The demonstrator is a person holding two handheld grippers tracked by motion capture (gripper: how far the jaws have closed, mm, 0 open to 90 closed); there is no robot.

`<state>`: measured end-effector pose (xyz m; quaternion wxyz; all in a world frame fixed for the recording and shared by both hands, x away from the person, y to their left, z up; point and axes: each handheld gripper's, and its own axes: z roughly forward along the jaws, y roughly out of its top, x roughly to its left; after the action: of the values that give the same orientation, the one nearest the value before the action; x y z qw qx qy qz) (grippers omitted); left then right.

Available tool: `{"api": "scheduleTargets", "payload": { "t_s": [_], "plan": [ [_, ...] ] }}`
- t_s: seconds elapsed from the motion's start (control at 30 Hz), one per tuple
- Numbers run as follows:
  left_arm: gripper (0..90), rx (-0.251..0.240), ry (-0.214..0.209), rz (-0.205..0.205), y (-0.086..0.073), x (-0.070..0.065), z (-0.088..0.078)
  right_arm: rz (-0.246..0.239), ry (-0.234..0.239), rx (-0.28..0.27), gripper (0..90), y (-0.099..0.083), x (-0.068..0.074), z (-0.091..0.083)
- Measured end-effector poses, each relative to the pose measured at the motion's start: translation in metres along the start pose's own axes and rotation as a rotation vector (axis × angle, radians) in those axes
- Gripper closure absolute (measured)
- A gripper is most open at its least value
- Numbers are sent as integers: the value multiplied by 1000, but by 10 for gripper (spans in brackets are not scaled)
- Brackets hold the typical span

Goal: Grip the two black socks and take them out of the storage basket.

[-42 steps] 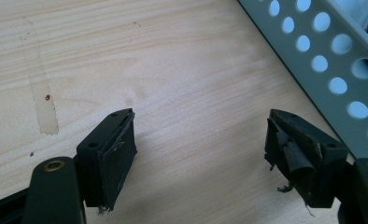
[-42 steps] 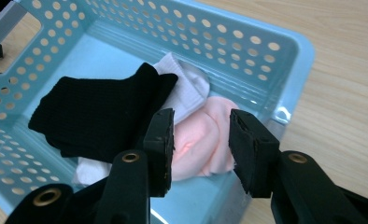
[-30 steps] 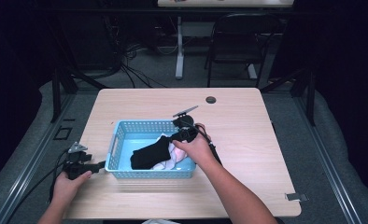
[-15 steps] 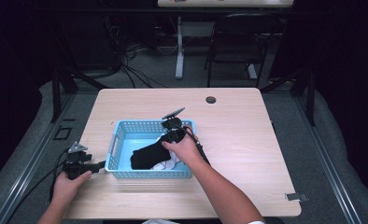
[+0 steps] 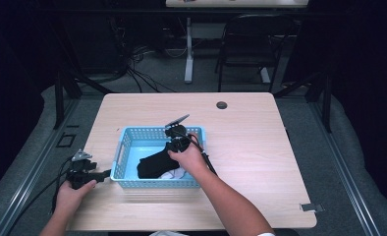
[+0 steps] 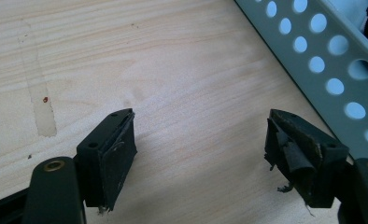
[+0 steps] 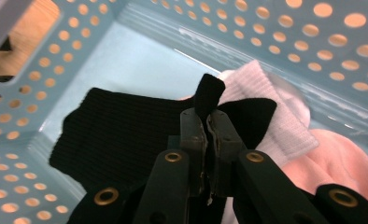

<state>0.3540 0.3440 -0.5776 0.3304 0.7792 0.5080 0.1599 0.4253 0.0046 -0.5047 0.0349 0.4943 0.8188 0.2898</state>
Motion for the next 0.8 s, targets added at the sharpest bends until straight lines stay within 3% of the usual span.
{"api": "scheduleTargets", "payload": {
  "t_s": [0.27, 0.5, 0.8],
  "plan": [
    [245, 0, 0, -2, 0, 0, 0, -52, 36, -31, 863, 8, 12, -22],
    [245, -2, 1, -2, 0, 0, -1, -124, 59, -67, 864, 18, 35, -51],
    [245, -4, 1, -5, 0, 1, -1, -154, 69, -115, 864, 34, 47, -86]
  ]
}}
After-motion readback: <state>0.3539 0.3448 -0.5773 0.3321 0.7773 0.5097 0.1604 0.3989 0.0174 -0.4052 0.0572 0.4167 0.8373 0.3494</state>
